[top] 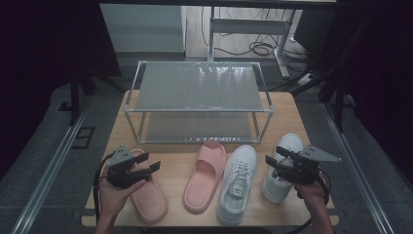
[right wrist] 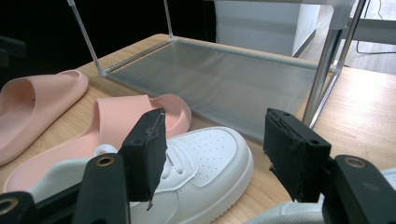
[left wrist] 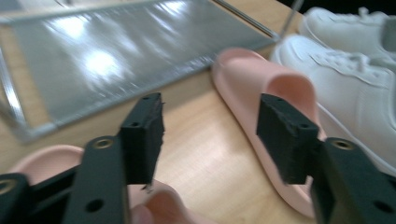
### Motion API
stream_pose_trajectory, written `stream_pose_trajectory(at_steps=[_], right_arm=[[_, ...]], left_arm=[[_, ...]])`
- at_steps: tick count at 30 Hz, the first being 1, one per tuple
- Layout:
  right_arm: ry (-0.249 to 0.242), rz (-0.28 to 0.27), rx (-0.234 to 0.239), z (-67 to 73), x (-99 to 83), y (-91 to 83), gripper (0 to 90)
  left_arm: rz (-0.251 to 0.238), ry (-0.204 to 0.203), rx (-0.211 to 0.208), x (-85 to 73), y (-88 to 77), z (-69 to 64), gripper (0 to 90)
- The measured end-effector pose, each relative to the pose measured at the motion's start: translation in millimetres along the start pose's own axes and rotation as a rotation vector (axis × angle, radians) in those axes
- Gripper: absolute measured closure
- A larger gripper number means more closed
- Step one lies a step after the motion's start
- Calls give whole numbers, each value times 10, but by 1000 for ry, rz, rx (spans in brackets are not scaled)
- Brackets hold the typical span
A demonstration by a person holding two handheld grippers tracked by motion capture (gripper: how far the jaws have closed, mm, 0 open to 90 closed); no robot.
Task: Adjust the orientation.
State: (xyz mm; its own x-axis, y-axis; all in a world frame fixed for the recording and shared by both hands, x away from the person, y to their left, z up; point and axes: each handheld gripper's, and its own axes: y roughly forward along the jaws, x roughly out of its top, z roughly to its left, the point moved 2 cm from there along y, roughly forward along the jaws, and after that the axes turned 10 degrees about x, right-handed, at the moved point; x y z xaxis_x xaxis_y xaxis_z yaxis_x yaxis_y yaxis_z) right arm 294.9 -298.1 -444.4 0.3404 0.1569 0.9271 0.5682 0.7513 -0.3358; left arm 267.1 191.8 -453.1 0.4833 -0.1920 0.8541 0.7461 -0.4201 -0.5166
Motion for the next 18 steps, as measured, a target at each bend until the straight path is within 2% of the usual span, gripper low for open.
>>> stream_pose_trajectory(at_steps=[4, 5, 6, 9, 10, 11, 18], right_arm=[[0, 9, -2, -15, -12, 4, 399], [2, 12, -1, -13, -16, 7, 399], [10, 27, -3, 3, -42, 13, 400], [13, 49, -10, 22, -59, 20, 400], [8, 46, -13, 33, -54, 21, 399], [3, 42, -16, 54, -37, 14, 399], [-2, 44, -29, 109, -54, -36, 399]], left_arm=[[-18, 0, 14, -8, -22, -8, 537], [-20, -4, 14, -14, -24, -9, 537], [-15, -4, 13, -9, -21, -9, 605], [-13, 12, 14, 7, -18, -19, 691], [-7, 19, 11, 19, -12, -27, 691], [-1, 19, 3, 35, -5, -42, 734], [26, 24, -26, 29, 64, -96, 871]])
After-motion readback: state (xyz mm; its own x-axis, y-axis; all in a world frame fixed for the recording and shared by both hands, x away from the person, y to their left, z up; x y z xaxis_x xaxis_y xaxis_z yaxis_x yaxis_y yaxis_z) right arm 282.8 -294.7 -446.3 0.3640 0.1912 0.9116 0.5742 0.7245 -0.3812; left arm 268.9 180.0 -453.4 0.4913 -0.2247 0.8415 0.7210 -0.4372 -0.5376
